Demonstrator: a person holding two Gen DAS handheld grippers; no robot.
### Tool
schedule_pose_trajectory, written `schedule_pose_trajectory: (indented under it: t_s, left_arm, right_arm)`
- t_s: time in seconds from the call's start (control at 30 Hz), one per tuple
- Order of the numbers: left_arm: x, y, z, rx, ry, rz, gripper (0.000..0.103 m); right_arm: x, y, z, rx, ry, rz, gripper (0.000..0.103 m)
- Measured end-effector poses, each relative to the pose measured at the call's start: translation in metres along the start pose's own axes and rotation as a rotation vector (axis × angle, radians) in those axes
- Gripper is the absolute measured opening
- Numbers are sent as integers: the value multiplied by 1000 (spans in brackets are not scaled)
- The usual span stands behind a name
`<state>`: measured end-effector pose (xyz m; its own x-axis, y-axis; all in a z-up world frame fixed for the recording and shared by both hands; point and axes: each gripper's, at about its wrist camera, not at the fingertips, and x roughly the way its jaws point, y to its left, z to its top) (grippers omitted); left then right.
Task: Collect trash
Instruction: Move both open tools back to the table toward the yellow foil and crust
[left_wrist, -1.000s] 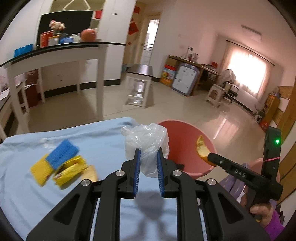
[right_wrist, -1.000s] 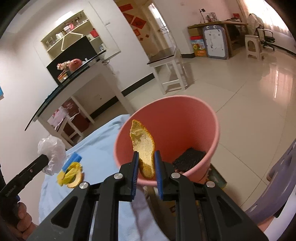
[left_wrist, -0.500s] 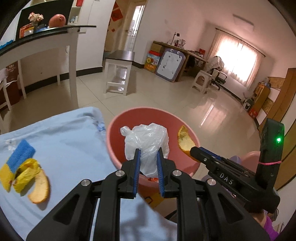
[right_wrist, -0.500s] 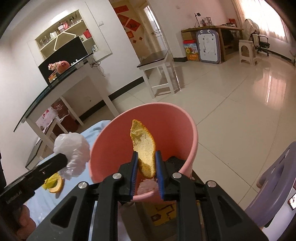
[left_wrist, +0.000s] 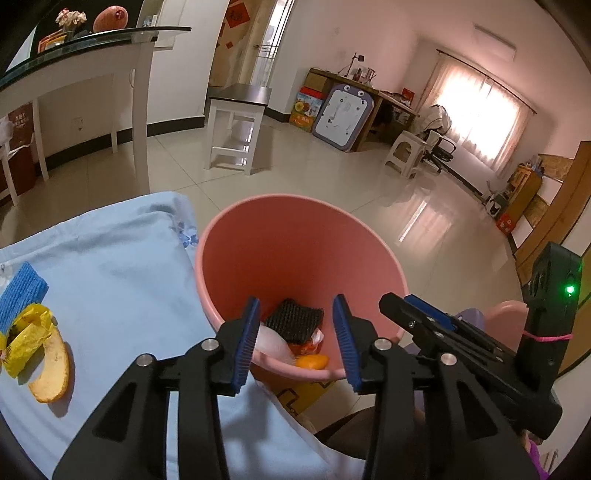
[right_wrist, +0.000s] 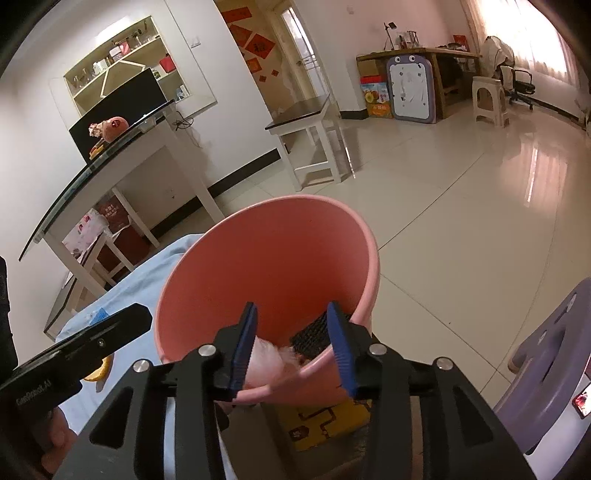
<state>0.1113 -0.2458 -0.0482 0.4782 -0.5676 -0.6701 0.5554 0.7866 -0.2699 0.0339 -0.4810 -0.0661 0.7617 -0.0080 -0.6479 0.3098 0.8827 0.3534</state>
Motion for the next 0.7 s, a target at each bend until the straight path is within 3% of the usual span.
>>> schedule_pose_trajectory:
  t_s: [0.23,0.7]
  left_arm:
    - [-16,1,-6,6,-18,7,41]
    - [-71,31,-29,-10,-51,65,41]
  right_arm:
    - [-17,11,-5,-21,-20,21,52]
    - [-54,69,-32,-93,-38,82,53]
